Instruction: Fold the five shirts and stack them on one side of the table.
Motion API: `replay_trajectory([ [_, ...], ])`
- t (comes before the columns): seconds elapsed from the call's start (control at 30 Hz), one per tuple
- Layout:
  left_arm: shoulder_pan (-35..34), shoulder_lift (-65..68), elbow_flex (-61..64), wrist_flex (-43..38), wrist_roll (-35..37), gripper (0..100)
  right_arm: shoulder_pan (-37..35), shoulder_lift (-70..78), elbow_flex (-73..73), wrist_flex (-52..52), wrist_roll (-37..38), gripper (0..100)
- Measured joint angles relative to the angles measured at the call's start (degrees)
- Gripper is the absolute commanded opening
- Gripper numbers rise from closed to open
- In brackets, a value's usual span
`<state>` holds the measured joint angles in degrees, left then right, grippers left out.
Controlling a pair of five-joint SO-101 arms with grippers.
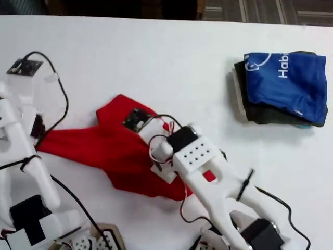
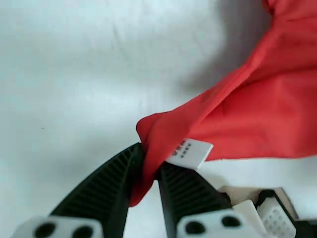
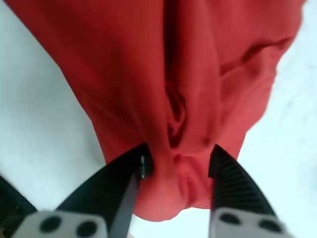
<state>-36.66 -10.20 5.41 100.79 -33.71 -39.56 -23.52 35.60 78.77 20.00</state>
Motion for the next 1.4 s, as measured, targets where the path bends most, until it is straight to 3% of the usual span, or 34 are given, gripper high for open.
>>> replay_trajectory([
  [0.2,-3.3,0.0,5.4,-1.1,-2.4,3,1.5,-7.2,-10.6,2.5,0.0,19.7],
  [0.37,-6.2,0.0,9.4,-4.4,-4.2,3,4.9,-2.5,-21.0,1.9,0.0,19.7],
  [0.73,-6.6,-0.1,15.1,-9.3,-4.9,3,6.0,38.0,-49.1,-4.8,-0.1,19.7],
  [1.0,-6.5,-0.2,15.1,-9.3,-4.9,3,2.5,67.6,-76.1,-5.3,-0.1,19.9],
  [1.23,-6.5,-0.2,15.1,-9.3,-5.0,3,1.8,88.0,-97.5,-2.7,-0.1,31.6],
  [1.33,-6.5,-0.2,15.0,-9.3,-5.0,3,1.5,92.9,-105.9,1.1,-0.1,24.9],
  [1.4,-6.5,-0.2,14.1,-9.3,-5.0,3,1.5,95.3,-110.7,3.2,-0.1,11.5],
])
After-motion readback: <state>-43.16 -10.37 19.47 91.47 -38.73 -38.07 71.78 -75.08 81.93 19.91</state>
